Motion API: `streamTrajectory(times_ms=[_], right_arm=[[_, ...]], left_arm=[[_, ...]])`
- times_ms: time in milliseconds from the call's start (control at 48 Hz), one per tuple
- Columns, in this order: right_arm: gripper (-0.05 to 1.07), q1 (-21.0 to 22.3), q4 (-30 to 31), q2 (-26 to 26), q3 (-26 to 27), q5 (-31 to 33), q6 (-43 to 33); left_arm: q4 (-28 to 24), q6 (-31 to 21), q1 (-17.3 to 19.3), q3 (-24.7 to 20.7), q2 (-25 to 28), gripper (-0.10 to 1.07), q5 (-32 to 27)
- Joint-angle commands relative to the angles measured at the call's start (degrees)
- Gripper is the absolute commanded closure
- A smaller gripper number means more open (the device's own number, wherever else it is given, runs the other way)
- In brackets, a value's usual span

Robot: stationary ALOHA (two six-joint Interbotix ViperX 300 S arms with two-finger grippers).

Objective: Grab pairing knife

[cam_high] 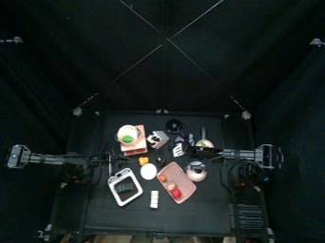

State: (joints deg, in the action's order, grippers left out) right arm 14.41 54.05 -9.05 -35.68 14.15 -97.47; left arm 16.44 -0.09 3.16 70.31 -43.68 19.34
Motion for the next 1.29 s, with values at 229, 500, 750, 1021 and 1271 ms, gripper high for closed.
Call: streamTrajectory(times_ms=[229, 500, 750, 1021, 1271], right_arm=[[0.45, 3.5, 7.9, 0.0, -0.2, -2.0, 2.7], [0.63, 5.7, 15.4, 2.6, -1.7, -6.0, 3.8], [0.78, 7.6, 19.3, 3.0, -0.4, -10.2, 3.8], [0.81, 9.1, 20.7, 3.3, 0.9, -10.5, 4.0], [0.81, 9.1, 23.2, 4.7, 2.3, -10.5, 4.0]], left_arm=[[-0.3, 0.2, 1.3, -4.6, 5.4, 0.34, 0.9], [3.8, 0.3, 1.7, -9.2, 5.6, 0.32, -3.3], [3.9, 0.3, 6.0, -17.3, 6.8, 0.32, -15.4], [2.7, 0.2, 9.1, -23.6, 12.6, 0.32, -21.6], [-1.2, 0.1, 10.5, -28.8, 18.7, 0.32, -27.2]])
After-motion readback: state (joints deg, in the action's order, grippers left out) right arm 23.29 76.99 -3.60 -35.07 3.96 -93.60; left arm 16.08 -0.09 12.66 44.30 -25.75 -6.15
